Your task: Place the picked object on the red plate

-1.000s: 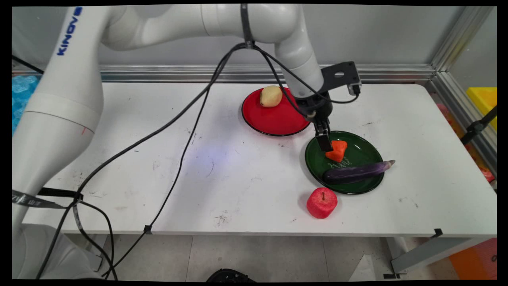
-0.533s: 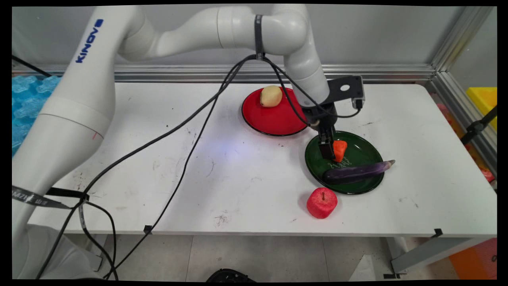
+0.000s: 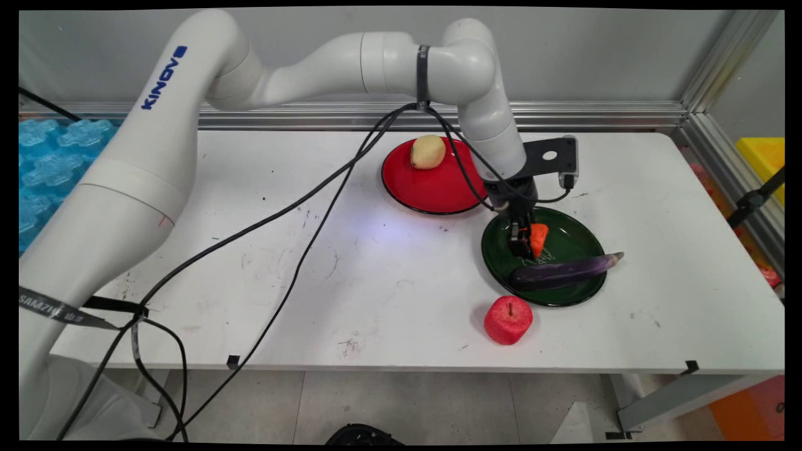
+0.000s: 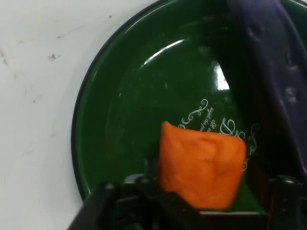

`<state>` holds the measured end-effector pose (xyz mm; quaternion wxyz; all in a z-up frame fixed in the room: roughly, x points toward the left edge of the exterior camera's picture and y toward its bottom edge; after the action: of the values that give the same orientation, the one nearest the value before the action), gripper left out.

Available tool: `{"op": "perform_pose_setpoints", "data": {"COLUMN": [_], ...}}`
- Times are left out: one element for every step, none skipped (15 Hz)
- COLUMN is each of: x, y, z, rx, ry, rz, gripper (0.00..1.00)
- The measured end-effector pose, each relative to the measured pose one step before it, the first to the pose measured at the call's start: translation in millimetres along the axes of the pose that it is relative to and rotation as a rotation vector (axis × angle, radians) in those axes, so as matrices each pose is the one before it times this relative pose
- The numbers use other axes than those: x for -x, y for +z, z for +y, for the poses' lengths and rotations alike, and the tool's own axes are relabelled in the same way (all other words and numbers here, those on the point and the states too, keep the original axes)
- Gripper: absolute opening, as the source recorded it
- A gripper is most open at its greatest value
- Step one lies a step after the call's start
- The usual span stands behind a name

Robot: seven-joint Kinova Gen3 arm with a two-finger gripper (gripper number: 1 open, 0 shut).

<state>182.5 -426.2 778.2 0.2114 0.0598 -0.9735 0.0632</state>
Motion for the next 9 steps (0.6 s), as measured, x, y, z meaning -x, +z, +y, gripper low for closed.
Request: {"op": "perform_pose_setpoints", "data": {"x": [-0.22,-0.29,-0.37,-0.50,-0.61,-0.91,-0.82,-1.22,-1.25], "y": [2.67,1.48,0.87,0.57,0.01,-0.54,-1.36,-2.43,-2.99], "z": [-1.23,-1.06,-0.67,-1.48,-1.44,-1.48,-1.39,-1.33,-1.38], "rx": [-0.00026,-0.00061,-0.00050,-0.00212,-0.00211,-0.00226,-0.00200,-0.00243,-0.00228], "ry": [0.00063,-0.00016,-0.00030,-0.00319,-0.00431,-0.00526,-0.00595,-0.00578,-0.00668], "rz": [0.00411,0.00253,0.00207,0.00337,0.00405,0.00397,0.00375,0.00421,0.00432], "gripper": [0.00,0.00,0.00,0.00,0.00,0.00,0.00,0.00,0.00]}}
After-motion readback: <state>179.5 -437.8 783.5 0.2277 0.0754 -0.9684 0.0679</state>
